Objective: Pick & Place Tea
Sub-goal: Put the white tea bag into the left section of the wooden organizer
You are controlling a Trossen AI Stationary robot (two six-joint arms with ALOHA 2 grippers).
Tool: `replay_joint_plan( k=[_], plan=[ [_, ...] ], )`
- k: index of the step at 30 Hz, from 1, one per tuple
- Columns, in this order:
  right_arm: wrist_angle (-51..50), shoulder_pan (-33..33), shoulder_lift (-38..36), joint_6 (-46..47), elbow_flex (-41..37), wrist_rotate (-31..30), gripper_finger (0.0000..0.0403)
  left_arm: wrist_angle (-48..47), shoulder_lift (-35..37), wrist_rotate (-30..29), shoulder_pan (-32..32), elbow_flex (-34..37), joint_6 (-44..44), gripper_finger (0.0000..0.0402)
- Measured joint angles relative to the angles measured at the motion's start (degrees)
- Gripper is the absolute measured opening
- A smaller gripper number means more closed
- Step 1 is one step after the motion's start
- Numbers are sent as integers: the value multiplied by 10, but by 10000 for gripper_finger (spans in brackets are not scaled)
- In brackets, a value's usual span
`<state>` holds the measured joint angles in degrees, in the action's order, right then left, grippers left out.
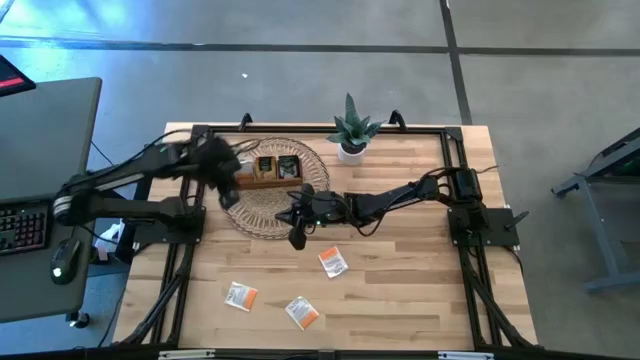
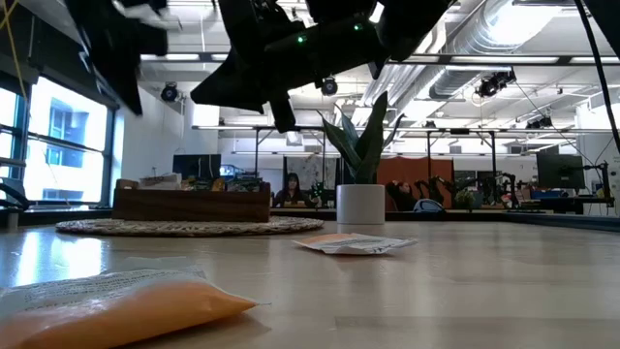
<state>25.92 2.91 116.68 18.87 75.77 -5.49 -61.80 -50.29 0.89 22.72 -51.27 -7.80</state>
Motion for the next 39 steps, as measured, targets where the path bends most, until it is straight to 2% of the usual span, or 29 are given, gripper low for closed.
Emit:
replay_joint_plan(
  k=[3,6,10,12,16,19,22,25,29,35,39],
  plan=[
    [0,6,0,-14,0,14,26,58,76,59,-78,26,-72,12],
    [14,17,0,-41,0,14,45,115,141,92,-157,64,-142,11],
    [82,41,8,-88,1,19,79,233,176,78,-251,125,-196,11],
    [111,51,18,-107,1,45,96,278,174,57,-286,151,-199,11],
    [101,69,55,-132,45,90,119,324,150,4,-336,168,-199,11],
    [57,80,106,-140,118,89,123,310,138,-50,-356,171,-200,11],
    [-28,88,171,-140,217,92,123,313,133,-83,-364,170,-200,11],
    [-128,95,226,-148,320,129,114,308,133,-94,-363,170,-199,11],
    [-198,104,286,-170,423,175,89,291,133,-125,-363,170,-195,11],
    [-223,107,340,-165,480,225,63,278,134,-171,-363,170,-190,11],
    [-235,107,357,-163,481,224,62,278,134,-184,-363,170,-189,11]
  ],
)
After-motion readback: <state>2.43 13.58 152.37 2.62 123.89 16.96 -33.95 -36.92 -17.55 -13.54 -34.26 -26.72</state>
